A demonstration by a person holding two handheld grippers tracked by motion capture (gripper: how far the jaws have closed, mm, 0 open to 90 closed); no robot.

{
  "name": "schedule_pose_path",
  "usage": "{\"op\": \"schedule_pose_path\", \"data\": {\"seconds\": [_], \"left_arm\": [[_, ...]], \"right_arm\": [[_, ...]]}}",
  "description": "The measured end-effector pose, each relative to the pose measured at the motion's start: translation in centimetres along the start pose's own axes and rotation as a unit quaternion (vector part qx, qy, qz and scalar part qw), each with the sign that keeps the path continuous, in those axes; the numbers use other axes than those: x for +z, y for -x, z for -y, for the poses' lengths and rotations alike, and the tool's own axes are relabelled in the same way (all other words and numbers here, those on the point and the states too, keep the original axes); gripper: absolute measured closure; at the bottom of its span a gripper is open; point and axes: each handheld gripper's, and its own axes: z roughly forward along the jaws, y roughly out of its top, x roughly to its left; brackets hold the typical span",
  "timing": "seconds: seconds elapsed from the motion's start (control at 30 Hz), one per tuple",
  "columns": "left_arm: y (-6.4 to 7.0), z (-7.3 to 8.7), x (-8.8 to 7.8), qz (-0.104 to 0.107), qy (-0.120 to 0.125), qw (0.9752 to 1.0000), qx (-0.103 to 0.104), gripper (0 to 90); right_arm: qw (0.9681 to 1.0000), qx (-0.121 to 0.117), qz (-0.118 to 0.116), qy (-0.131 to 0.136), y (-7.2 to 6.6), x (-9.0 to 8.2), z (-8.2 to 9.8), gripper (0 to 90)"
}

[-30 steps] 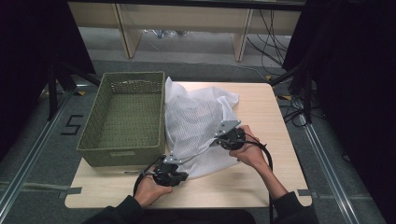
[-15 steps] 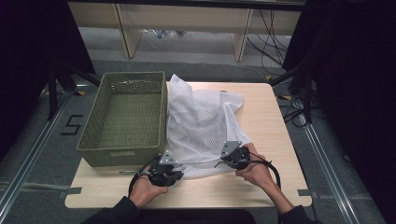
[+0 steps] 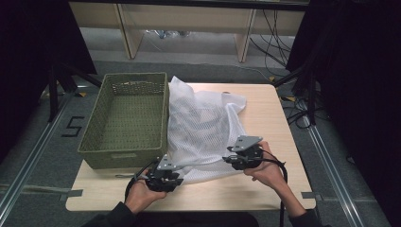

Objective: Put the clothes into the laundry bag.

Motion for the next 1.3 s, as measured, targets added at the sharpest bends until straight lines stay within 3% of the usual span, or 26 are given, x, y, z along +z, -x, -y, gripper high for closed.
{"op": "schedule_pose_path", "data": {"seconds": [0.1, 0.13, 0.2, 0.27, 0.37, 0.47, 0.53, 0.63, 0.67, 0.73, 0.77, 0.8, 0.83, 0.9, 0.93, 1.0, 1.03, 1.07, 1.13, 1.2, 1.23, 1.27, 1.3], "left_arm": [[0.1, 0.0, -1.1, -0.009, 0.01, 0.9999, -0.004, 53.6], [0.1, 0.0, -1.5, -0.014, 0.013, 0.9998, -0.001, 49.9], [0.1, 0.1, -2.2, -0.016, 0.028, 0.9994, -0.012, 44.6], [-0.1, 0.2, -3.0, -0.023, 0.036, 0.9989, -0.019, 39.0], [-0.3, 0.6, -3.8, -0.025, 0.054, 0.9979, -0.026, 32.0], [-0.6, 1.1, -4.4, -0.027, 0.056, 0.9978, -0.024, 26.1], [-0.7, 1.3, -4.6, -0.024, 0.071, 0.9966, -0.035, 20.5], [-1.0, 1.8, -5.0, -0.03, 0.083, 0.9956, -0.031, 18.7], [-1.1, 1.9, -5.2, -0.037, 0.08, 0.9955, -0.033, 17.6], [-1.0, 2.2, -5.3, -0.029, 0.098, 0.9936, -0.049, 17.7], [-1.1, 2.4, -5.5, -0.031, 0.093, 0.9942, -0.043, 17.6], [-1.0, 2.5, -5.6, -0.031, 0.103, 0.9929, -0.051, 17.5], [-1.2, 2.6, -5.9, -0.037, 0.097, 0.9935, -0.046, 17.5], [-1.2, 2.8, -6.0, -0.034, 0.113, 0.9909, -0.064, 17.2], [-1.4, 2.9, -6.2, -0.033, 0.11, 0.9917, -0.058, 17.2], [-1.3, 3.1, -6.3, -0.032, 0.111, 0.991, -0.066, 17.1], [-1.3, 3.2, -6.3, -0.032, 0.112, 0.9913, -0.061, 17.1], [-1.4, 3.3, -6.4, -0.031, 0.102, 0.9932, -0.047, 16.8], [-1.1, 3.4, -6.3, -0.029, 0.11, 0.9914, -0.065, 16.4], [-1.1, 3.6, -6.4, -0.025, 0.108, 0.9922, -0.057, 16.4], [-1.2, 3.7, -6.5, -0.027, 0.095, 0.994, -0.047, 16.4], [-1.0, 3.8, -6.4, -0.025, 0.1, 0.993, -0.057, 16.2], [-0.9, 3.9, -6.4, -0.024, 0.093, 0.9939, -0.054, 16.0]], "right_arm": [[0.998, 0.047, 0.004, 0.043, 1.2, -1.8, 0.2, 45.2], [0.9966, 0.061, 0.014, 0.053, 1.7, -2.4, 0.4, 43.8], [0.9932, 0.087, 0.038, 0.069, 2.7, -3.4, 0.9, 42.8], [0.9886, 0.122, 0.045, 0.076, 3.6, -3.8, 1.4, 41.3], [0.9849, 0.145, 0.061, 0.073, 4.2, -3.9, 2.2, 39.9], [0.9845, 0.148, 0.06, 0.071, 4.6, -3.7, 2.5, 38.4], [0.9841, 0.148, 0.072, 0.066, 4.6, -3.8, 2.6, 37.8], [0.9838, 0.15, 0.076, 0.063, 4.5, -3.8, 2.9, 36.7], [0.9834, 0.155, 0.072, 0.061, 4.4, -3.7, 3.0, 36.4], [0.983, 0.162, 0.067, 0.055, 4.0, -3.6, 3.2, 36.0], [0.9832, 0.16, 0.072, 0.052, 3.9, -3.6, 3.4, 35.7], [0.9827, 0.166, 0.065, 0.05, 3.7, -3.5, 3.6, 35.4], [0.982, 0.172, 0.064, 0.046, 3.5, -3.5, 3.8, 34.9], [0.9823, 0.172, 0.062, 0.041, 3.2, -3.4, 4.3, 34.4], [0.9815, 0.178, 0.06, 0.04, 3.1, -3.4, 4.5, 34.2], [0.9804, 0.183, 0.061, 0.039, 2.8, -3.3, 5.0, 33.9], [0.9803, 0.184, 0.06, 0.038, 2.6, -3.3, 5.3, 33.6], [0.9788, 0.192, 0.061, 0.034, 2.4, -3.4, 5.4, 33.4], [0.9777, 0.198, 0.059, 0.037, 2.0, -3.5, 5.7, 33.0], [0.9776, 0.2, 0.045, 0.046, 1.7, -3.5, 6.0, 32.4], [0.9776, 0.201, 0.044, 0.045, 1.5, -3.6, 6.1, 32.3], [0.9774, 0.2, 0.053, 0.043, 1.1, -3.7, 6.1, 32.2], [0.9774, 0.201, 0.046, 0.046, 0.8, -3.7, 6.3, 32.0]]}}
